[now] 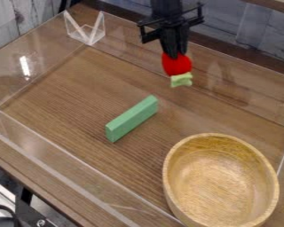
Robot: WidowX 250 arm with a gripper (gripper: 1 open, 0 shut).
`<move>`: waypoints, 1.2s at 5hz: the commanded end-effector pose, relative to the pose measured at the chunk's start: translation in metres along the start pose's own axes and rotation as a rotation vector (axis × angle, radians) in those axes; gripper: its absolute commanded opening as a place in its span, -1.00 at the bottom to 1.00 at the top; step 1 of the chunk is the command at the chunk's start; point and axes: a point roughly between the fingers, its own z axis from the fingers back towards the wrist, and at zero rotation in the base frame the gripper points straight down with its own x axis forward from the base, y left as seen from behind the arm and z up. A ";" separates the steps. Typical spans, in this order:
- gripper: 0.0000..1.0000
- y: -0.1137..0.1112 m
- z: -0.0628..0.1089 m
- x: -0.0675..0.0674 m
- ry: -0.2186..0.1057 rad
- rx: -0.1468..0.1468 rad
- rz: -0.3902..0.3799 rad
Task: Move the red fruit to the right
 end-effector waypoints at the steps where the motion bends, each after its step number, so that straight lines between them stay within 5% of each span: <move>1: -1.00 -0.011 0.020 -0.010 -0.046 -0.062 -0.026; 6: -1.00 -0.008 -0.009 -0.008 -0.055 -0.072 0.022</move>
